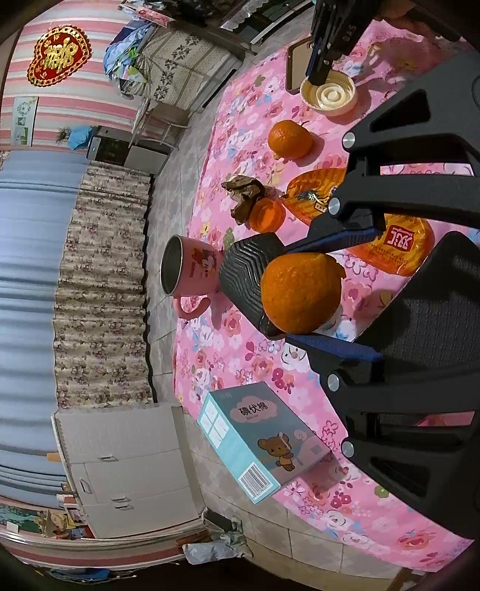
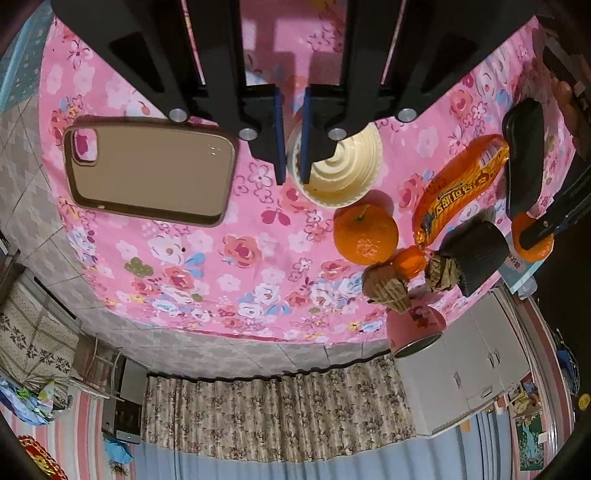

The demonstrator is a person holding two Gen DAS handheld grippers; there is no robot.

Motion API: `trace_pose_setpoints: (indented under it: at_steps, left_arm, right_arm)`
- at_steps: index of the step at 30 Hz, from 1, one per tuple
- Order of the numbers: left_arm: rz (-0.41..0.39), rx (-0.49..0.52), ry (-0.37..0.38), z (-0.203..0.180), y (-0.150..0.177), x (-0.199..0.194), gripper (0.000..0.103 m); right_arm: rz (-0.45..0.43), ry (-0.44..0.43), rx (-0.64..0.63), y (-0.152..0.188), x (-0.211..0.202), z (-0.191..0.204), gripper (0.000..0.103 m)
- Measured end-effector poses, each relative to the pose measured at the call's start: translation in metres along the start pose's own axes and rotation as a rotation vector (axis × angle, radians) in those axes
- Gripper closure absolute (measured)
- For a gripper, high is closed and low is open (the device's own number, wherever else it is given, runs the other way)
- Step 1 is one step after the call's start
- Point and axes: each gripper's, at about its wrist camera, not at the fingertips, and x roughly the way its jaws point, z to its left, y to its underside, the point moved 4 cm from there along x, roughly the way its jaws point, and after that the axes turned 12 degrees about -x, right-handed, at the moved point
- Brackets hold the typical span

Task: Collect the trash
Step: 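Grasp the white round lid with the right gripper while left holds the orange, then carry the orange and lid to the blue basket and release both inside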

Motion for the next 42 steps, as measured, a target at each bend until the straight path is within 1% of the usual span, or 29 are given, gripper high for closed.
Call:
trace_pose_setpoints:
  at_steps: [7,12,19,25,30,35,41,42]
  left_arm:
    - [0.010,0.004,0.005,-0.002,0.004,0.003,0.062]
    - [0.021,0.002,0.001,-0.003,0.009,0.004,0.062]
    - [0.013,-0.005,0.022,-0.014,0.014,-0.013,0.062]
    - [-0.009,0.053,0.047,-0.045,0.016,-0.037,0.062]
    - [-0.004,0.081,0.081,-0.074,0.024,-0.052,0.062]
    - [-0.003,0.095,0.139,-0.107,0.031,-0.067,0.062]
    - [0.001,0.143,0.216,-0.159,0.044,-0.083,0.062]
    - [0.008,0.150,0.238,-0.171,0.048,-0.086,0.062]
  right_arm:
    - [-0.021,0.012,0.007,0.007,-0.021,-0.013,0.095]
    - [-0.023,0.019,0.013,0.017,-0.034,-0.023,0.095]
    - [-0.038,0.026,0.029,0.031,-0.057,-0.038,0.095]
    - [-0.077,0.050,0.053,0.038,-0.094,-0.062,0.095]
    - [-0.096,0.086,0.070,0.051,-0.123,-0.087,0.095]
    - [-0.112,0.136,0.099,0.069,-0.154,-0.118,0.095]
    - [-0.121,0.209,0.165,0.103,-0.188,-0.167,0.095]
    - [-0.121,0.225,0.179,0.111,-0.195,-0.178,0.095]
